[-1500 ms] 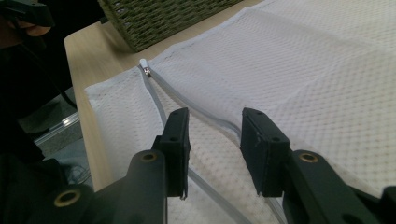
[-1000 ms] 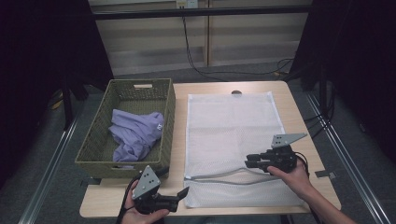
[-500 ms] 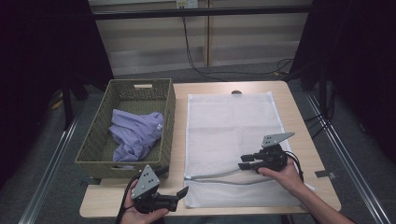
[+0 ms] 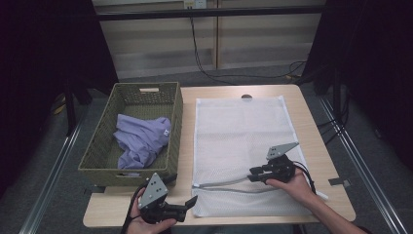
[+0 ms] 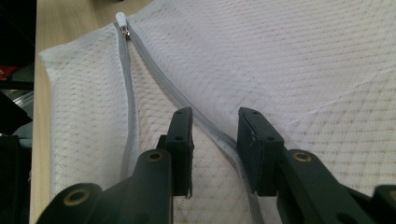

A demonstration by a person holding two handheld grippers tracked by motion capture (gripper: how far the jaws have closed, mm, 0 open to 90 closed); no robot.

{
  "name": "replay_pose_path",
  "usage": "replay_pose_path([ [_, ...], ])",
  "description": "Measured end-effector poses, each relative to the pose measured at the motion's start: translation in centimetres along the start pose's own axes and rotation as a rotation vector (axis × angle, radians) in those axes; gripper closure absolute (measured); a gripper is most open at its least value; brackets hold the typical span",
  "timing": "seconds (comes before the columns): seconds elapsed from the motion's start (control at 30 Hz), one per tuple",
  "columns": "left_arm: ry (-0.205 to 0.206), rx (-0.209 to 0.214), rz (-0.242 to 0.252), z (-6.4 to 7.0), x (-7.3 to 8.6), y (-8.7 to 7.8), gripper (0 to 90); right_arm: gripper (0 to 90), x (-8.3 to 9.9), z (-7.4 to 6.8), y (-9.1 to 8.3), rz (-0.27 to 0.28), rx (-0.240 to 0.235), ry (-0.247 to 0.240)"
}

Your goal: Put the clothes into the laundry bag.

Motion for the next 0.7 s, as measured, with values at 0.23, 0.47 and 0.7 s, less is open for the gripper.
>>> replay_pose_path([
  [0.23,0.004,0.004,-0.005,0.0,0.0,0.0,7.9,63.7,0.3,0.4,0.5,-0.021,0.039,-0.01],
  [0.47,0.0,0.002,-0.012,-0.1,0.1,0.0,7.8,62.7,0.6,0.9,0.8,-0.04,0.067,-0.013],
  [0.7,-0.002,0.002,-0.016,0.0,0.2,0.1,7.8,60.5,0.6,1.1,0.8,-0.039,0.091,-0.017],
])
Point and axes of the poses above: each handheld gripper's, and its own axes: y roughly forward along the jaws, x roughly out of its underside, z roughly to its right, the point moved 9 cm from there along y, roughly forward along the jaws, and after that the axes turned 8 degrees about -z, right-handed, at the moved point
